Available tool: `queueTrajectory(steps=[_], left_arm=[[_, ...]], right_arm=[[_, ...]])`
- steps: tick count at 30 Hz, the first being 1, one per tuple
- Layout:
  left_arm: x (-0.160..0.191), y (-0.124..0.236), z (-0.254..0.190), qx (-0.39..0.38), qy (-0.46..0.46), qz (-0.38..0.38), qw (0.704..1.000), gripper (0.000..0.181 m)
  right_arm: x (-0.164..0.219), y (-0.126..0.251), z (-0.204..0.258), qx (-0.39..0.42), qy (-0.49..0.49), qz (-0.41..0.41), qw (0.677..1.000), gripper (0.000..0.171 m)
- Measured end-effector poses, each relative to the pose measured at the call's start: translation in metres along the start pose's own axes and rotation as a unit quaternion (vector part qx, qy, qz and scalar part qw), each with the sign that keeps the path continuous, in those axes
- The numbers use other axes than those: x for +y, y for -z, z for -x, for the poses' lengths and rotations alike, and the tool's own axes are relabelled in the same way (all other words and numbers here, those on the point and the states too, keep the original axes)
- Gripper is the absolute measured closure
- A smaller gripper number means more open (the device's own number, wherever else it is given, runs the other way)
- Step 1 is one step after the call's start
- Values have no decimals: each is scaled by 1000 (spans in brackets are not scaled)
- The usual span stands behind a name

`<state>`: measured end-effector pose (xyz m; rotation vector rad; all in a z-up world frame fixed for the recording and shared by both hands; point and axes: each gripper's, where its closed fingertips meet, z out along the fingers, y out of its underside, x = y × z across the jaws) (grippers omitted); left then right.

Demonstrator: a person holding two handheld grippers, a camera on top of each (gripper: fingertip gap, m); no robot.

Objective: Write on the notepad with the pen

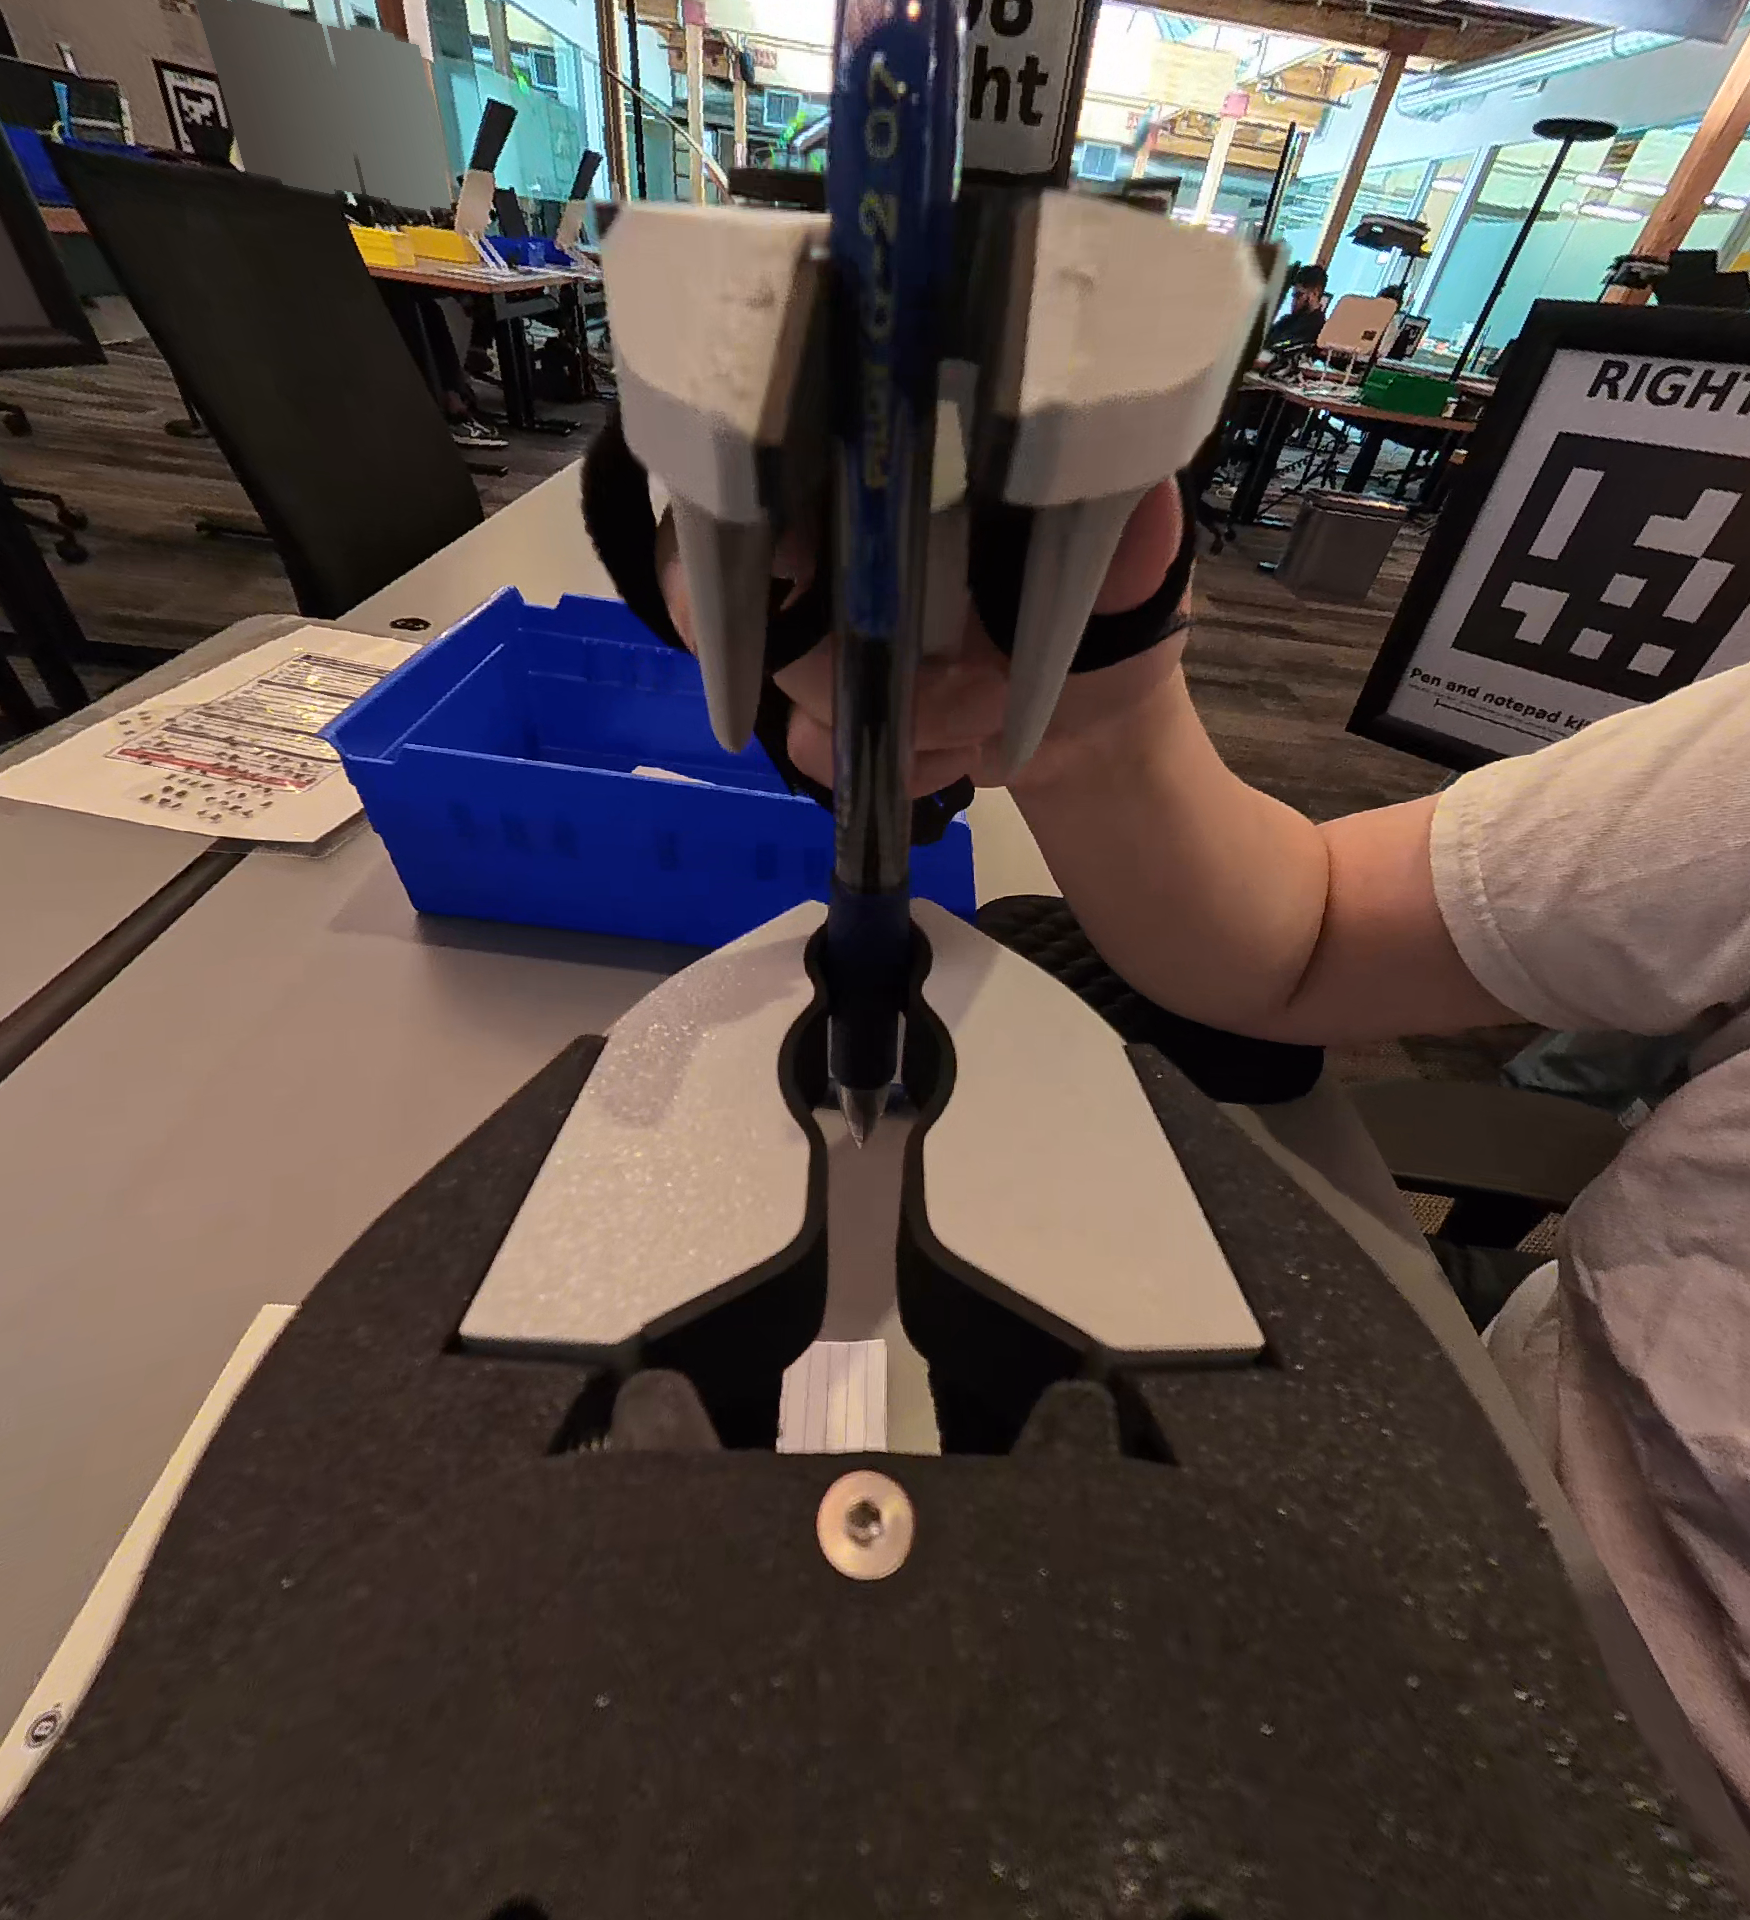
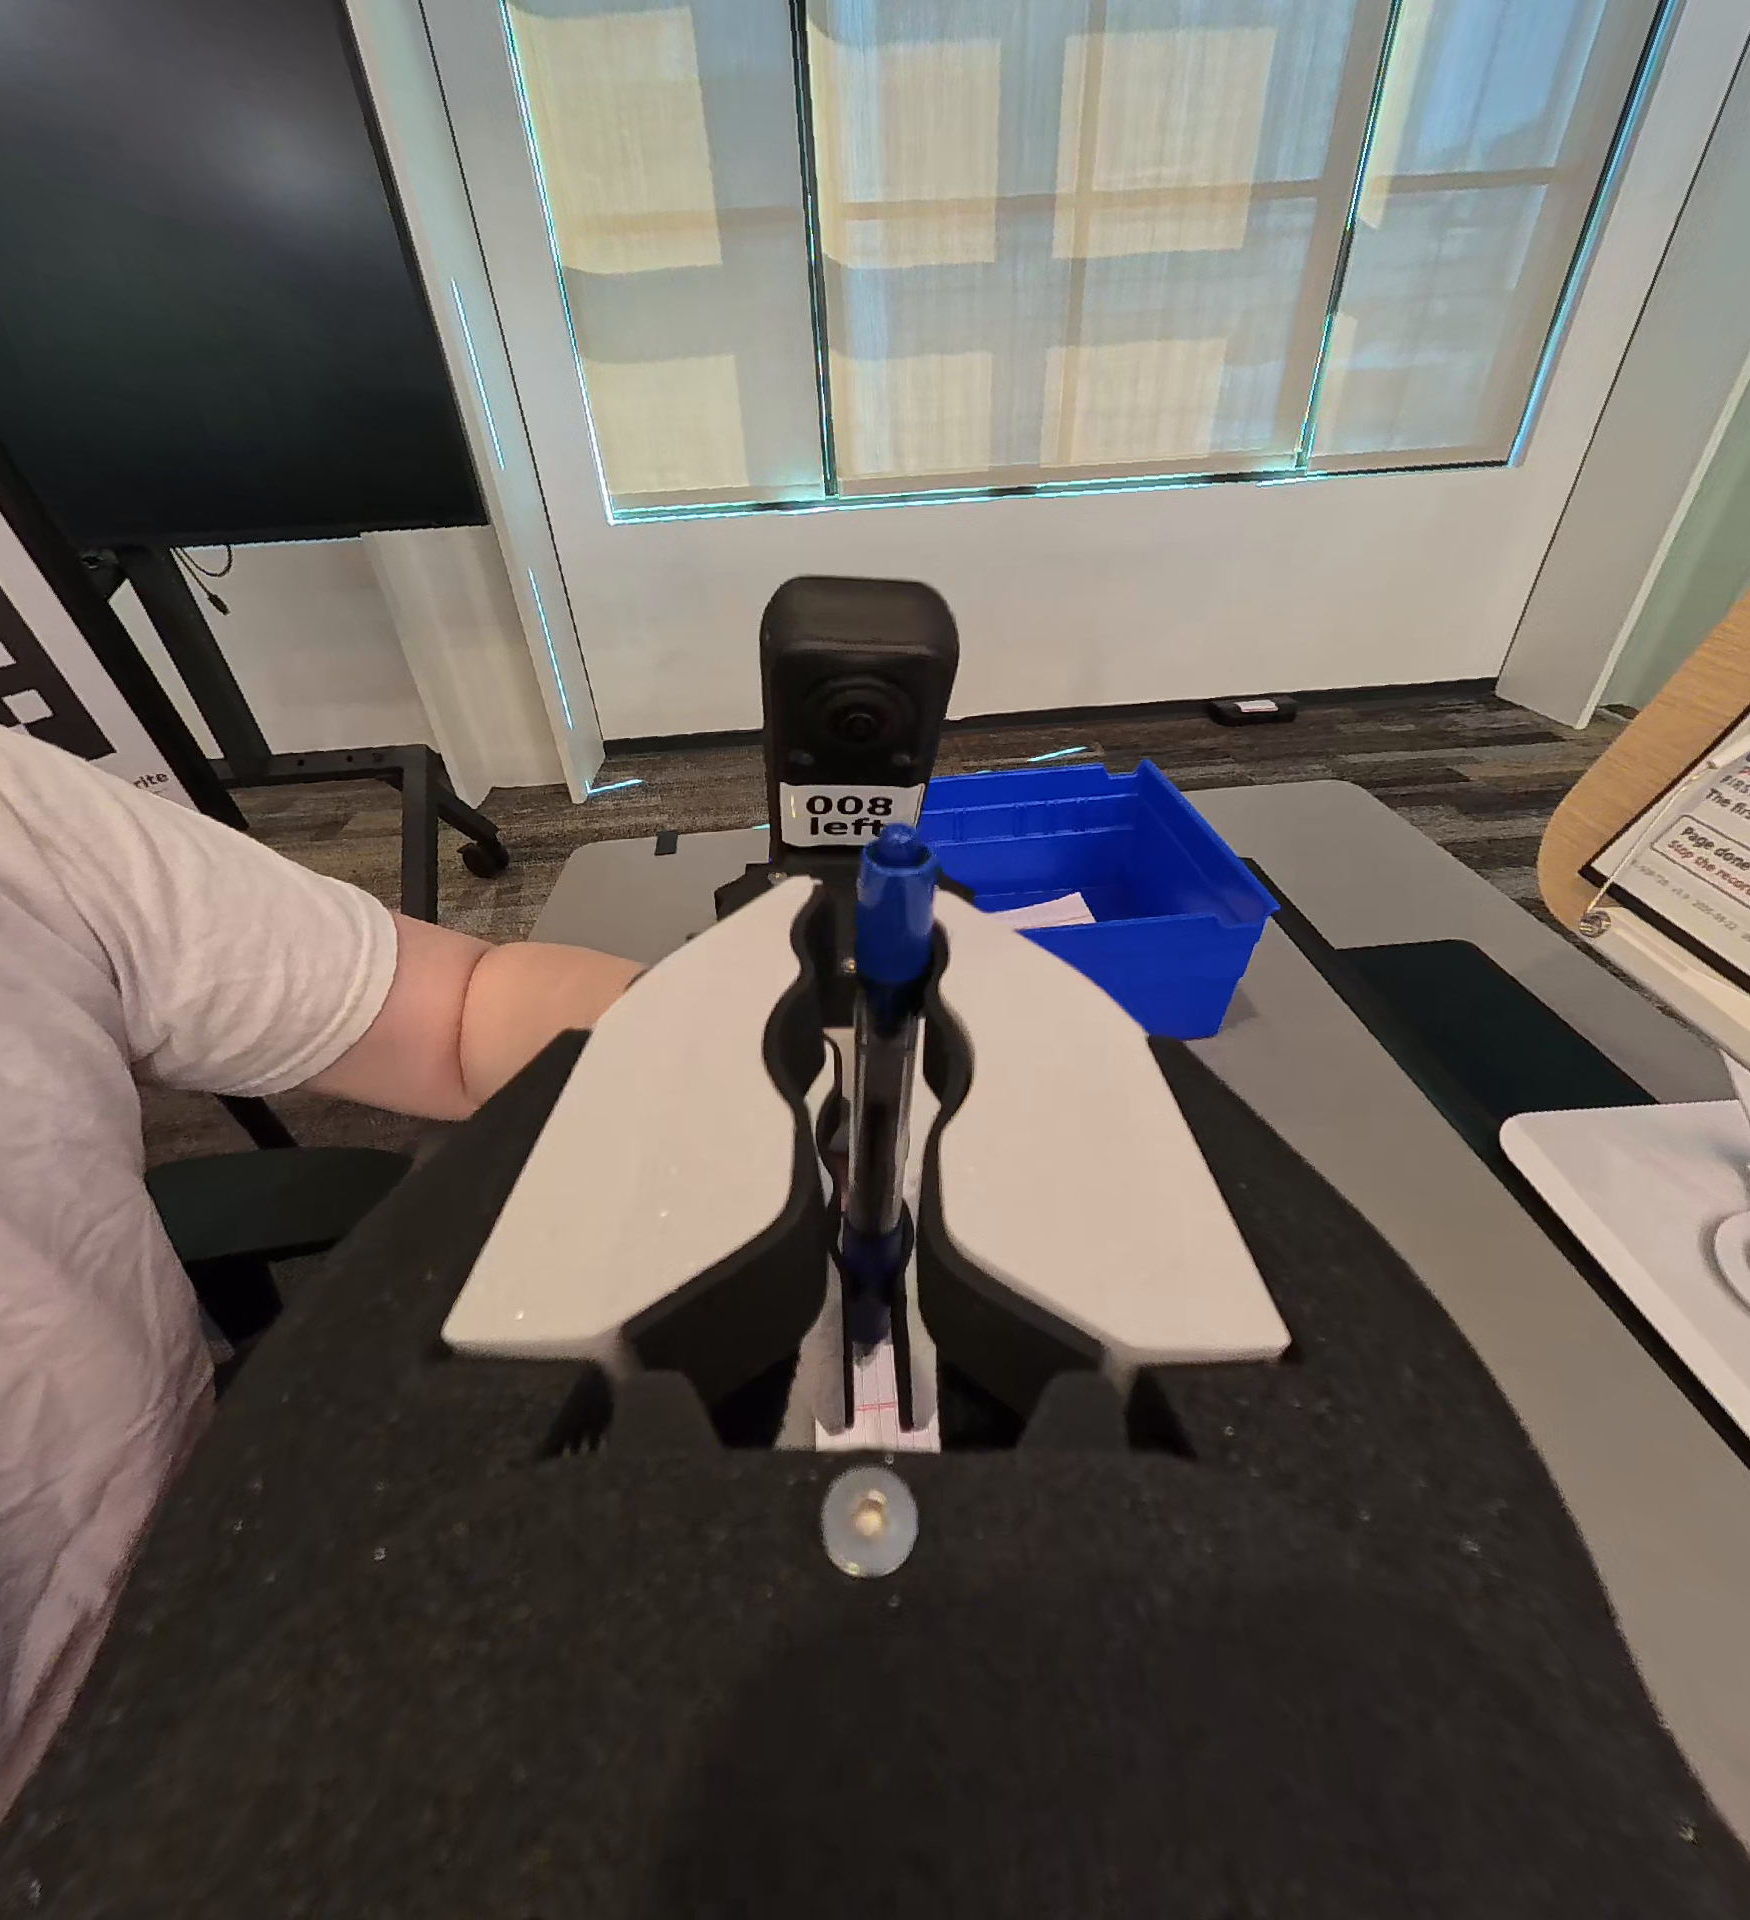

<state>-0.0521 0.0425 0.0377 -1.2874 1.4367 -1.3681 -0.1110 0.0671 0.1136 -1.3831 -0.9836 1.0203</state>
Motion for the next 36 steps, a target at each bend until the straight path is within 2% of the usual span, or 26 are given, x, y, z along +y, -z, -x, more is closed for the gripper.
queueTrajectory(steps=[6, 12, 14, 29, 32, 34, 36], left_arm=[[1, -1, -1, 2, -3, 4, 1000, 173], [4, -2, -1, -1, -9, 16, 1000, 173], [4, -2, -1, -1, -9, 15, 1000, 173], [6, -2, 0, -1, -15, 21, 1000, 173], [10, -4, 3, -20, -32, 36, 999, 163], [9, -4, 3, -20, -32, 32, 999, 165], [8, -3, 3, -15, -28, 25, 999, 174]], right_arm=[[-4, 4, -1, -4, -12, -16, 1000, 164], [2, 1, -1, -7, -23, 1, 1000, 161], [1, 0, 1, -16, -24, -1, 1000, 166], [5, -2, 4, -13, -4, 13, 1000, 166], [5, -2, 4, -13, 1, 12, 1000, 166], [6, -2, 3, -12, 1, 14, 1000, 166], [5, -2, 3, -14, -1, 9, 1000, 166]])
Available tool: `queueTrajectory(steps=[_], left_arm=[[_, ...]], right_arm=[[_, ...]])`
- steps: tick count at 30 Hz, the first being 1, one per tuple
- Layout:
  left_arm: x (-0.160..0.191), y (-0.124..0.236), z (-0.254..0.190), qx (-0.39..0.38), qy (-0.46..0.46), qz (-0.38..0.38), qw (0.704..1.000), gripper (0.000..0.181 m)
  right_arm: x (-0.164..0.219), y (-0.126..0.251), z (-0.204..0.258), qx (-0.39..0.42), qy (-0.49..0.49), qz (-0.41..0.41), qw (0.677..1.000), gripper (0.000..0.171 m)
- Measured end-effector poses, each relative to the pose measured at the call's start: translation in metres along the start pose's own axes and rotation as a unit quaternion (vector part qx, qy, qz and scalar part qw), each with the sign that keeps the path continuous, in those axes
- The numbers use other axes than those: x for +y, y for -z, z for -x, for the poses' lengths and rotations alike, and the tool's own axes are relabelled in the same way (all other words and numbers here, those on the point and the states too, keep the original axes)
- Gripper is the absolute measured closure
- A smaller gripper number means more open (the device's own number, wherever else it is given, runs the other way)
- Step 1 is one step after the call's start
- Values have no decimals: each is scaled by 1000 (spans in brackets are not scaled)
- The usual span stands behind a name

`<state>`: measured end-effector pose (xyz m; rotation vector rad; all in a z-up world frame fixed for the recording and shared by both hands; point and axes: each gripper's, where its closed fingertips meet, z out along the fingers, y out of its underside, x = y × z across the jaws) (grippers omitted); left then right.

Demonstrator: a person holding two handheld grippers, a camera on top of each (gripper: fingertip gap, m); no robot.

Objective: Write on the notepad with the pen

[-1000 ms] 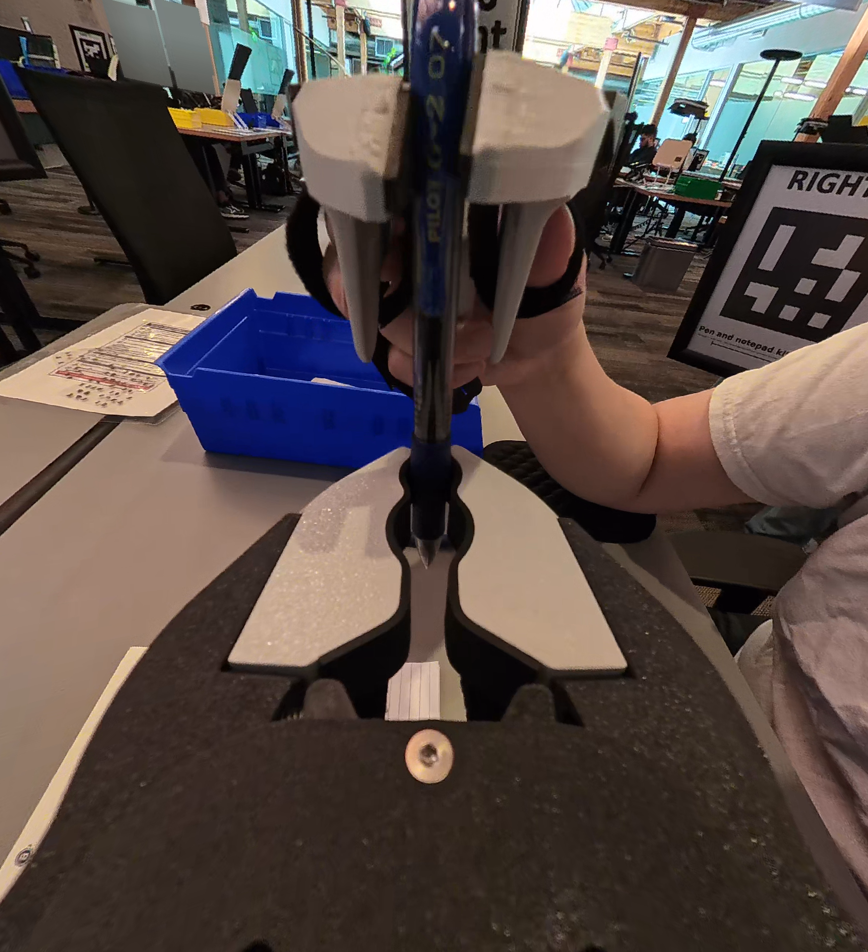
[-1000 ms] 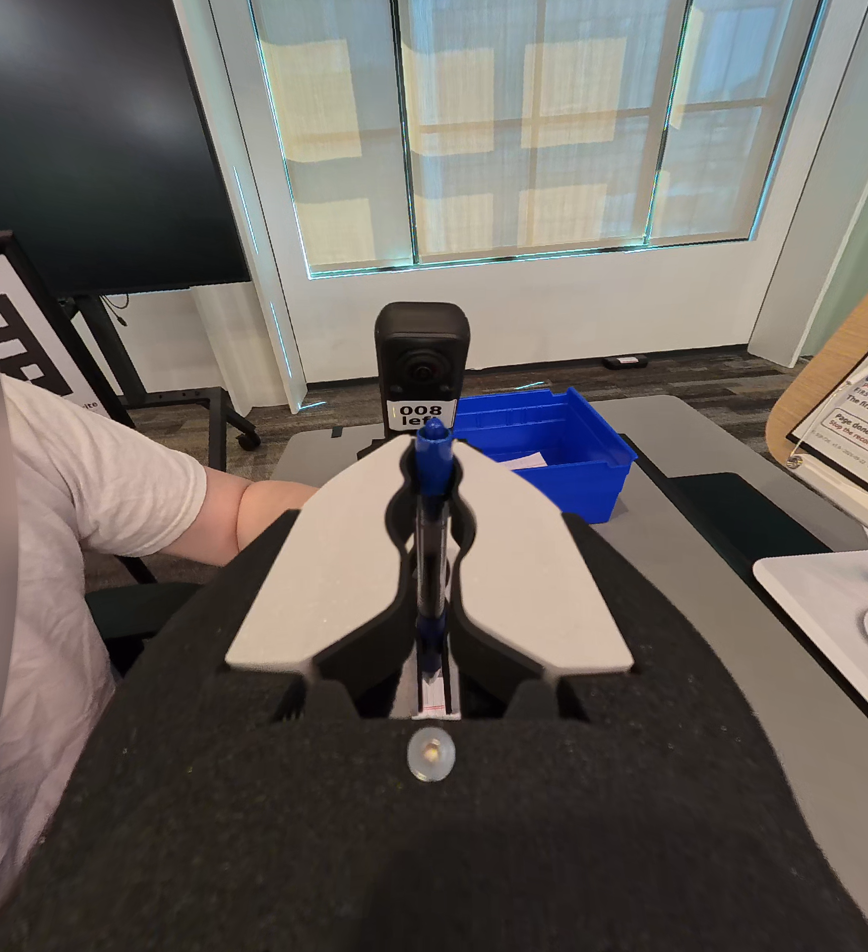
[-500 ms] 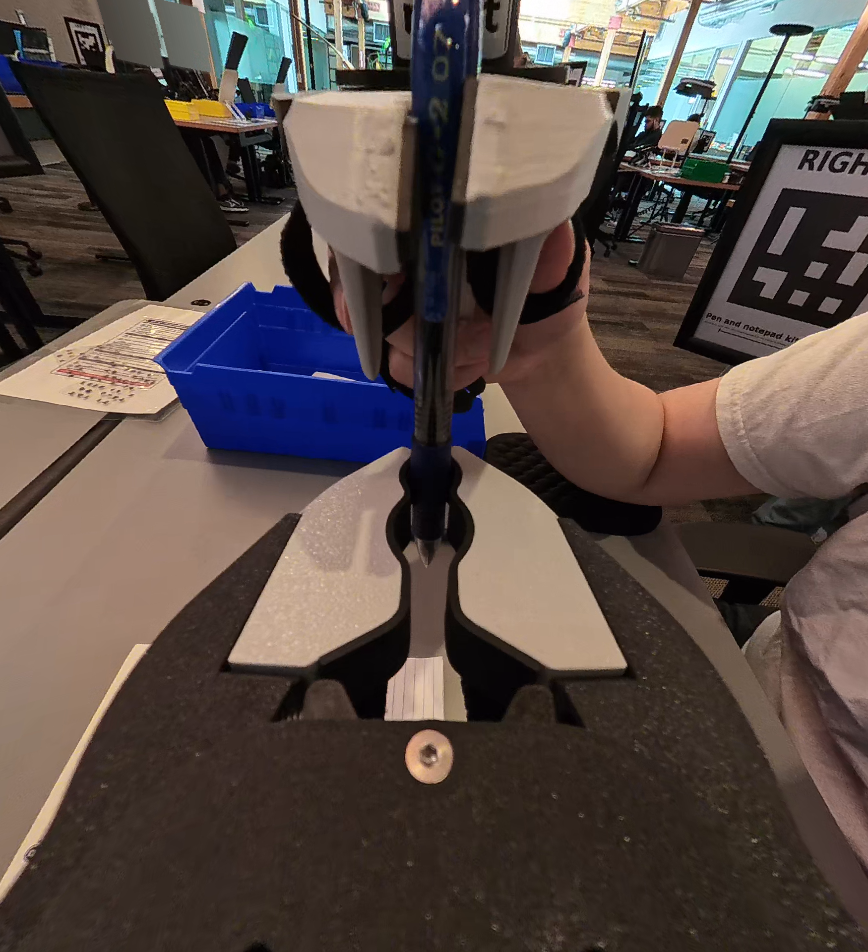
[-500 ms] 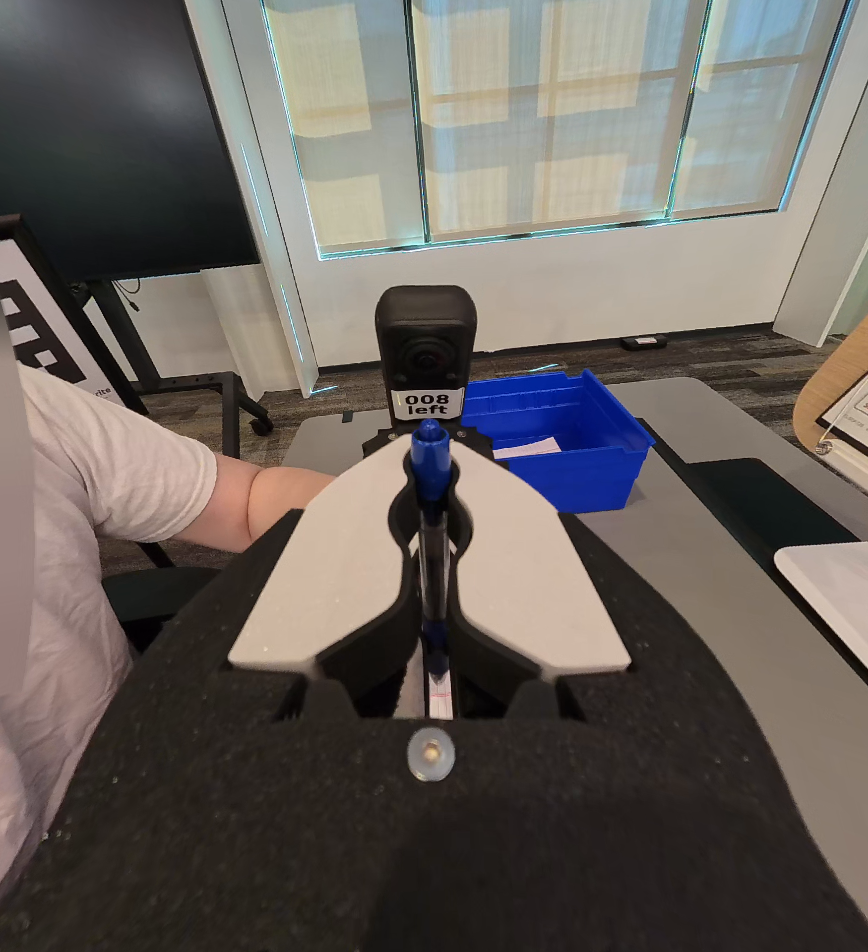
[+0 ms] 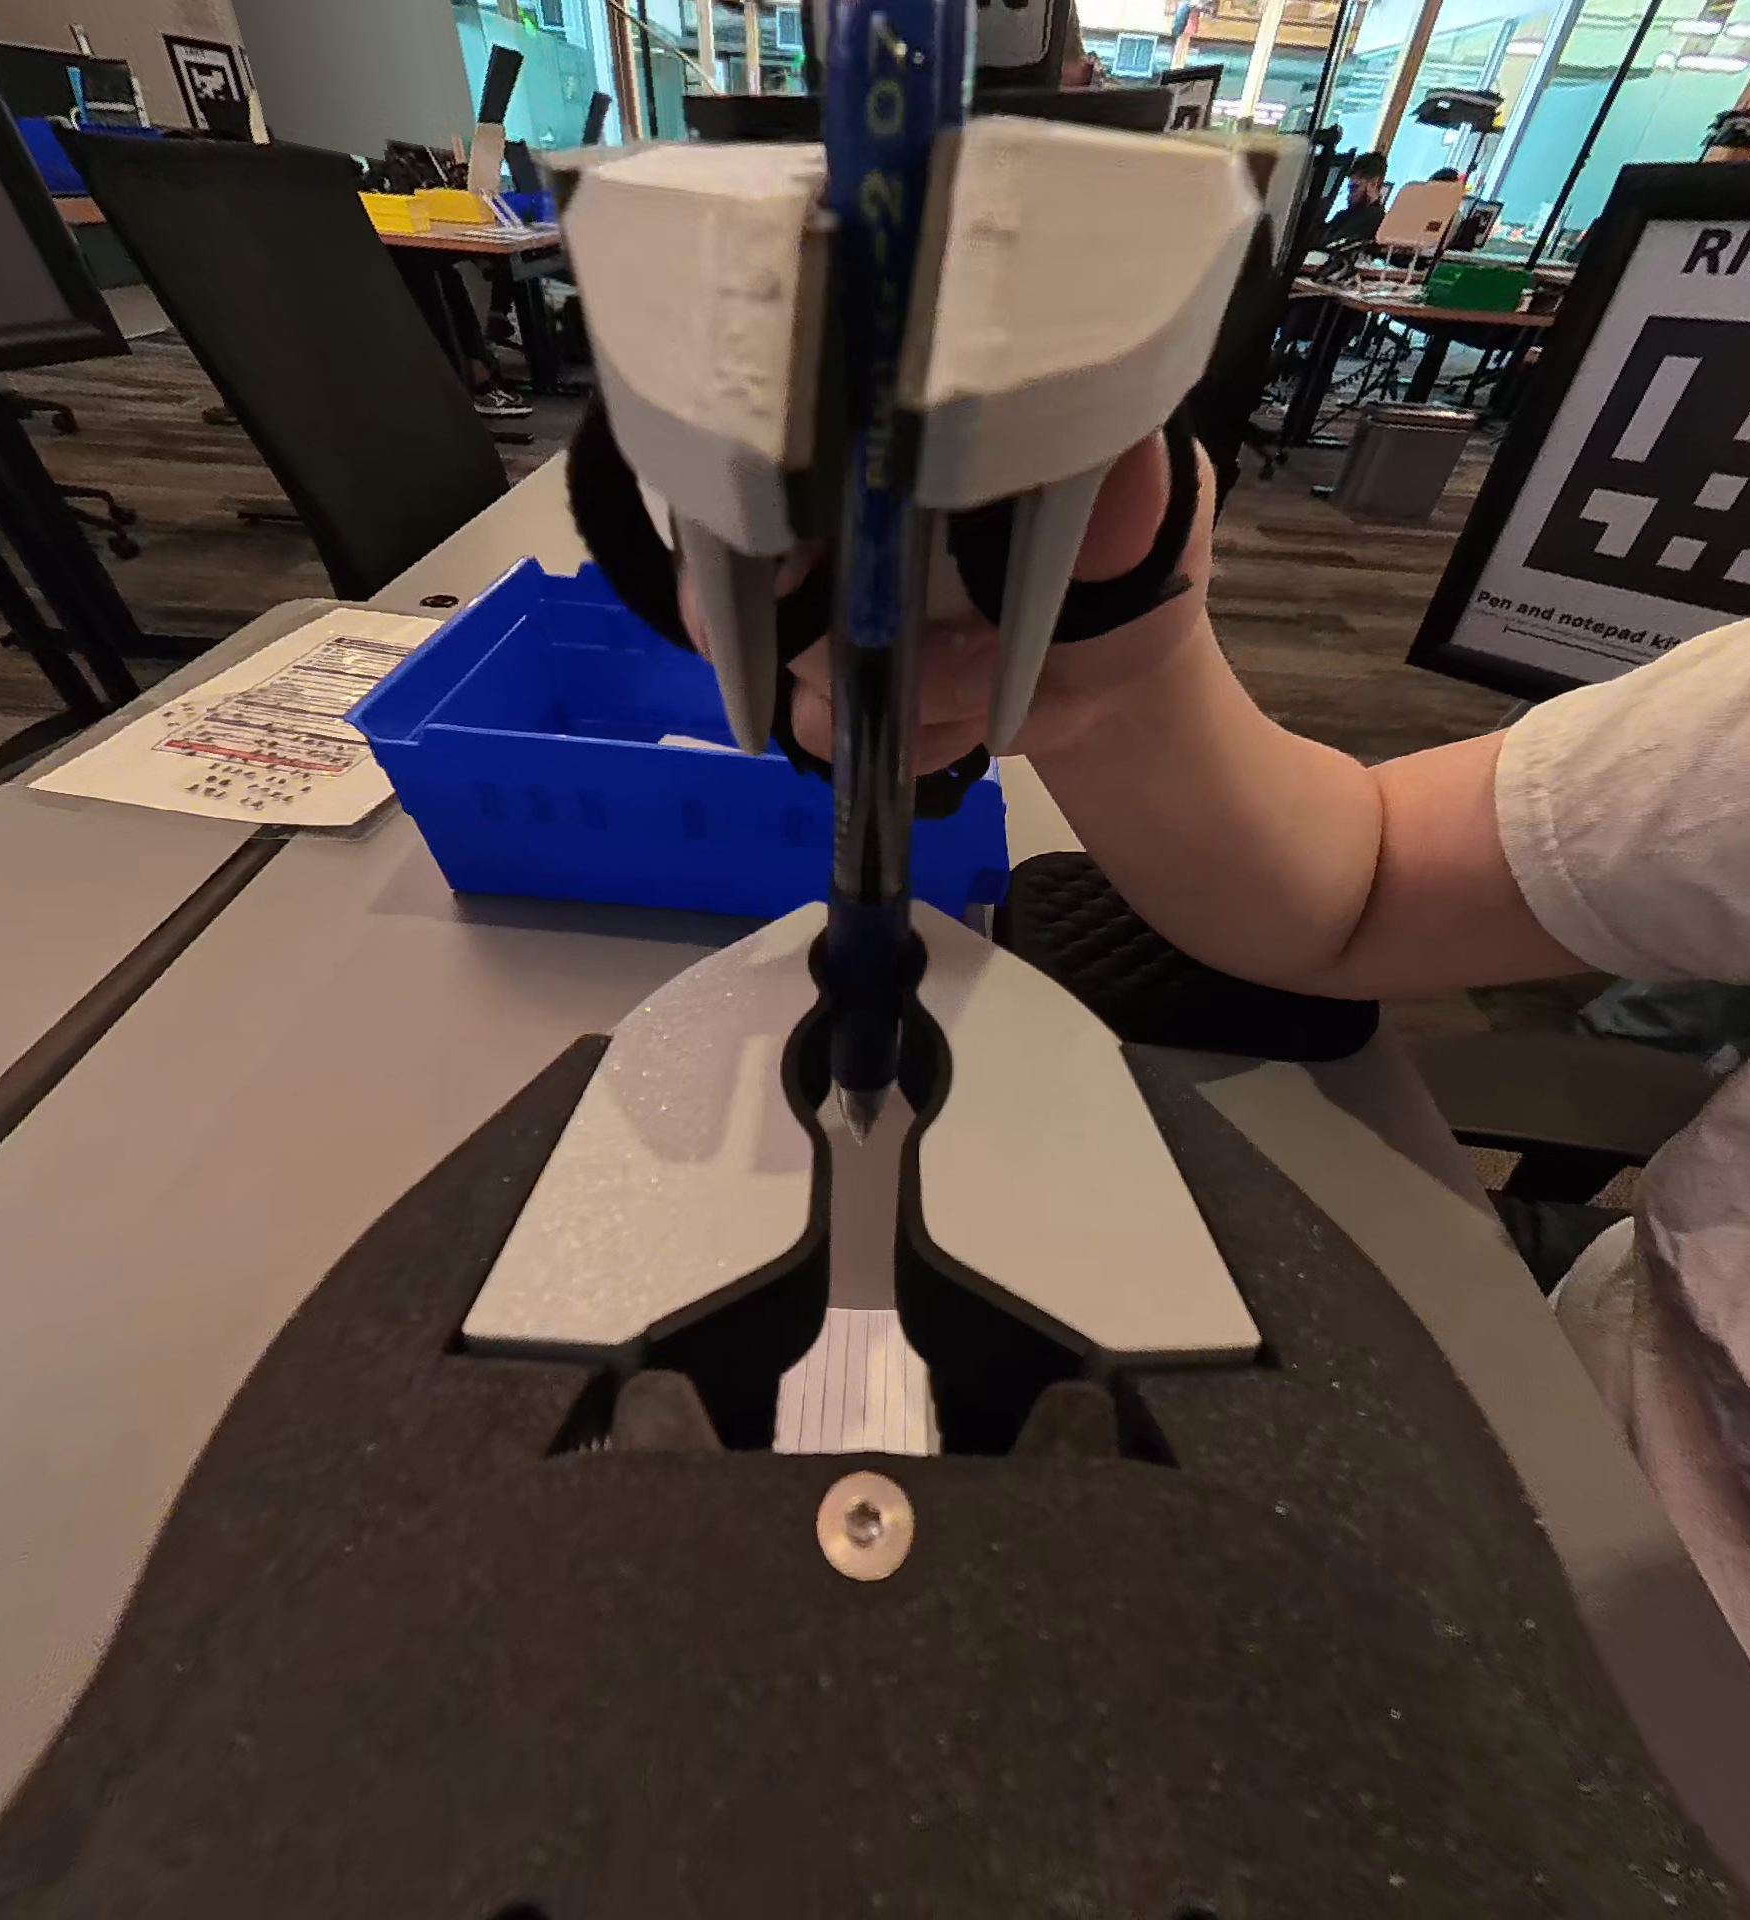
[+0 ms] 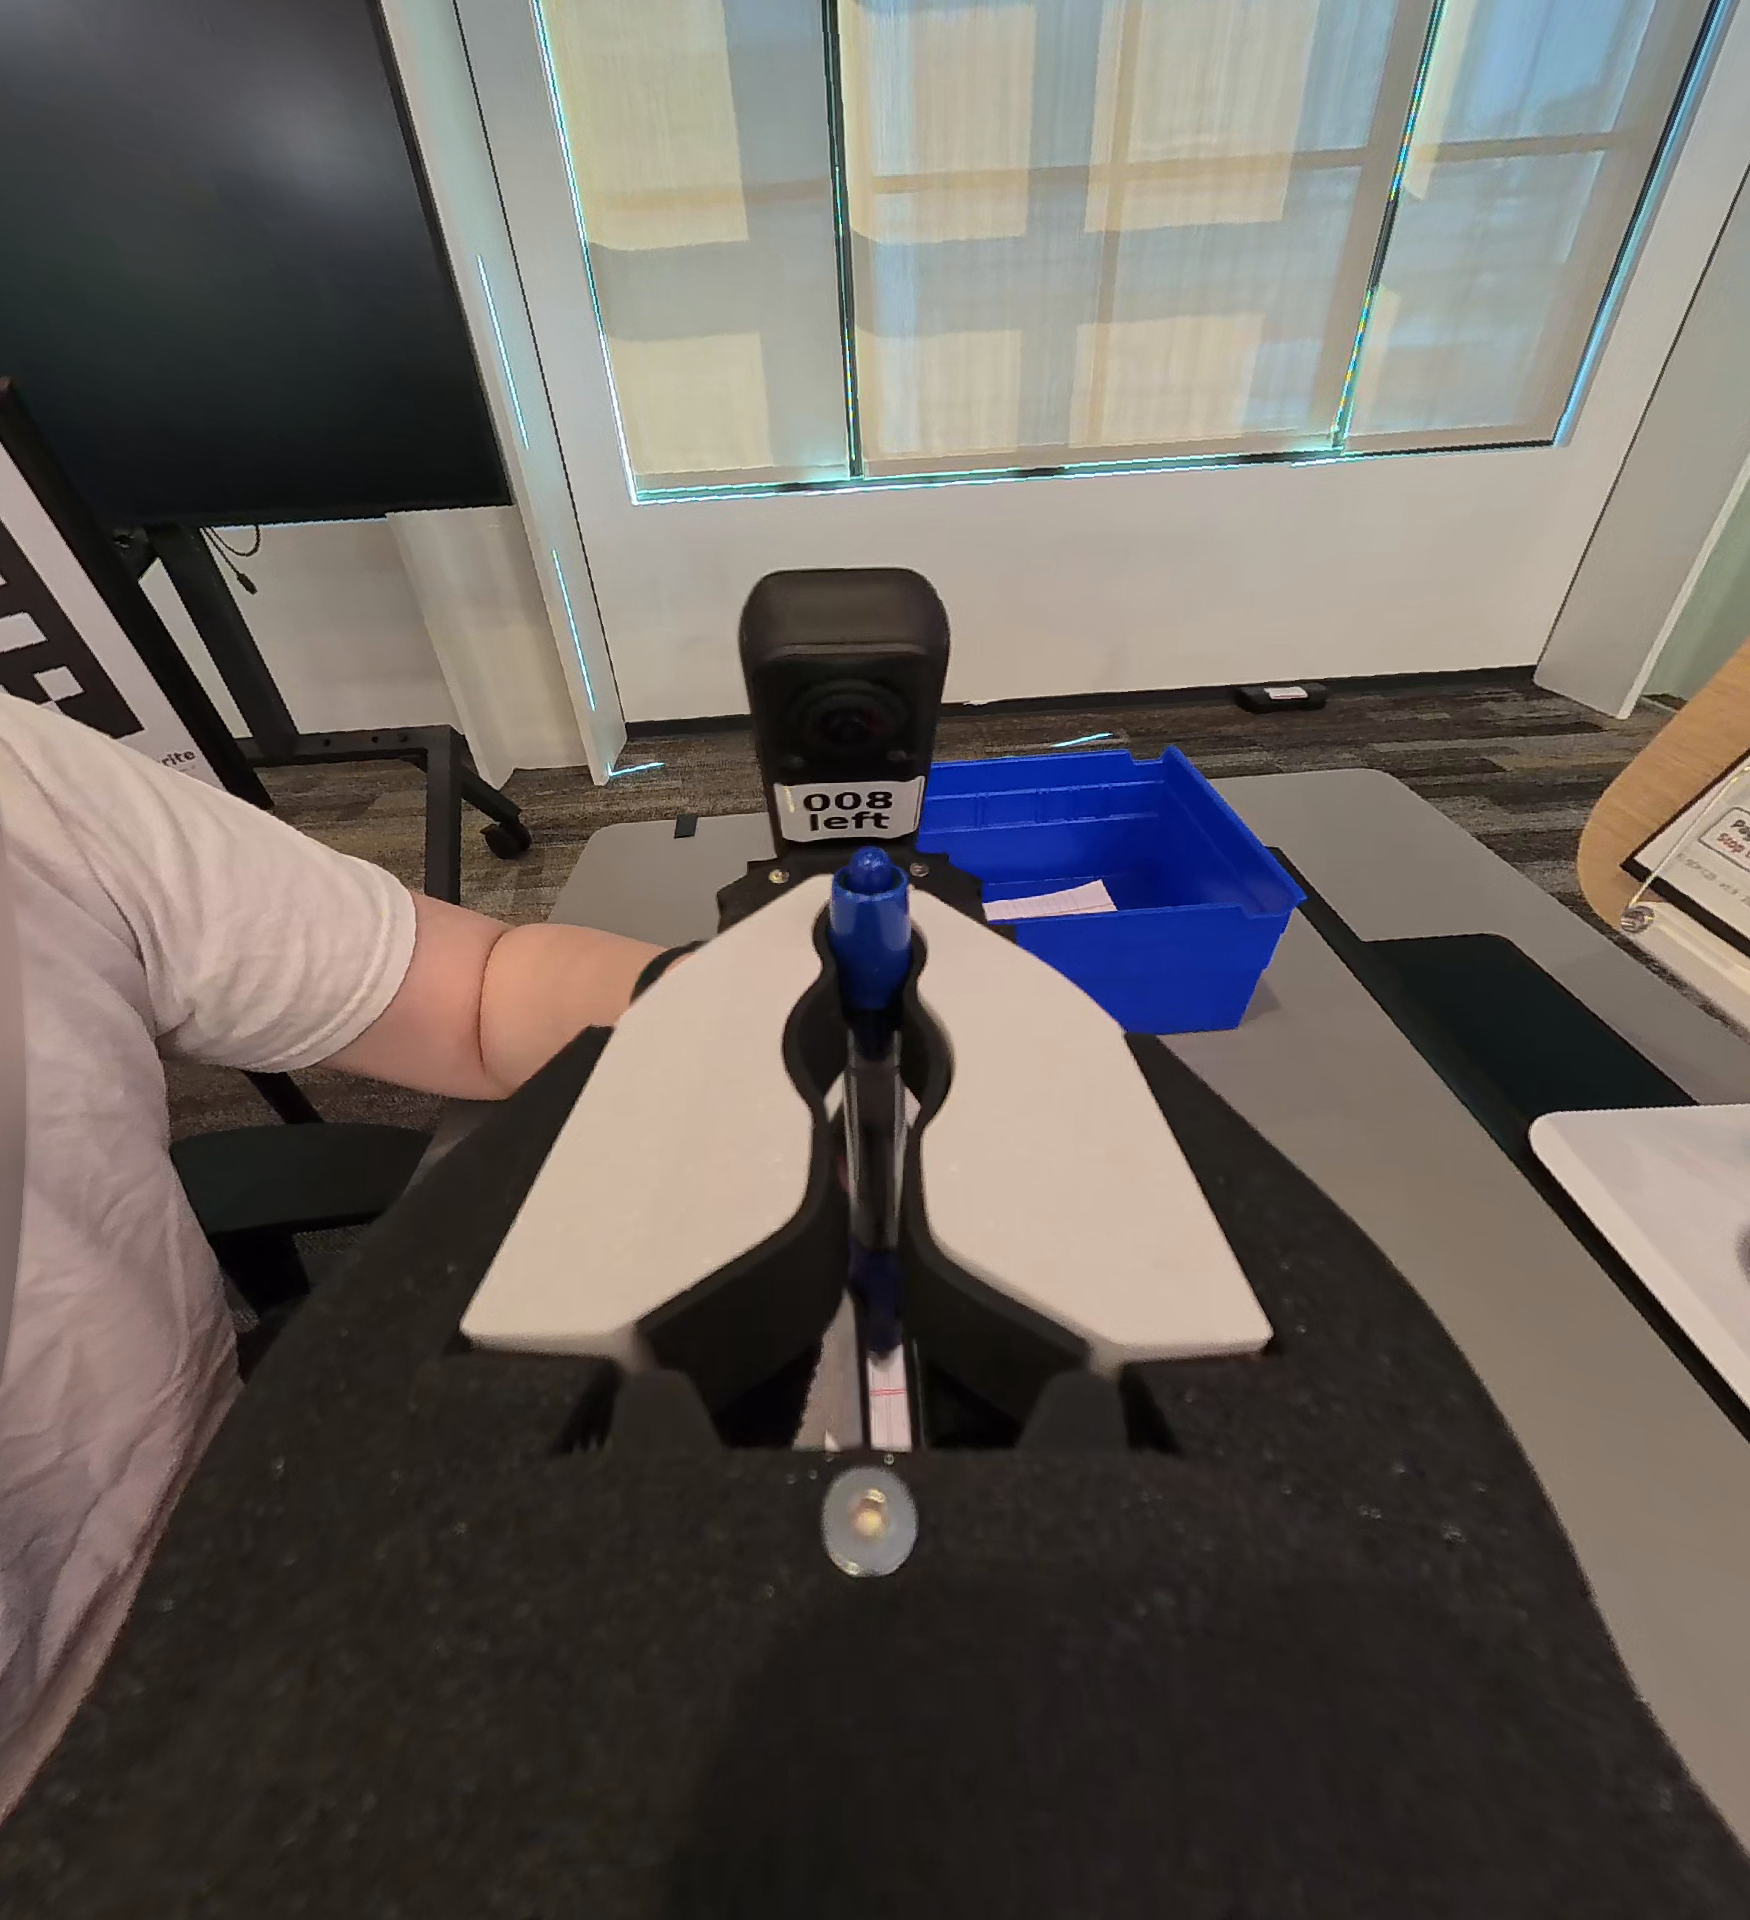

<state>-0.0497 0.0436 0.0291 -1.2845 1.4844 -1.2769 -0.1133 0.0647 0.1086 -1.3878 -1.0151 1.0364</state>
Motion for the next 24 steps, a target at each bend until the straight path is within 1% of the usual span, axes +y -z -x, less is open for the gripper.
queueTrajectory(steps=[8, 13, 24], left_arm=[[-1, 1, -1, 7, 7, -1, 1000, 175], [-2, 2, -1, 9, 9, -5, 1000, 175], [-1, 2, -1, 10, 9, 0, 1000, 175]], right_arm=[[-2, 1, 0, -5, -3, -6, 1000, 166], [-4, 1, 1, -8, -7, -11, 1000, 162], [-5, 4, 0, -8, -10, -16, 1000, 164]])
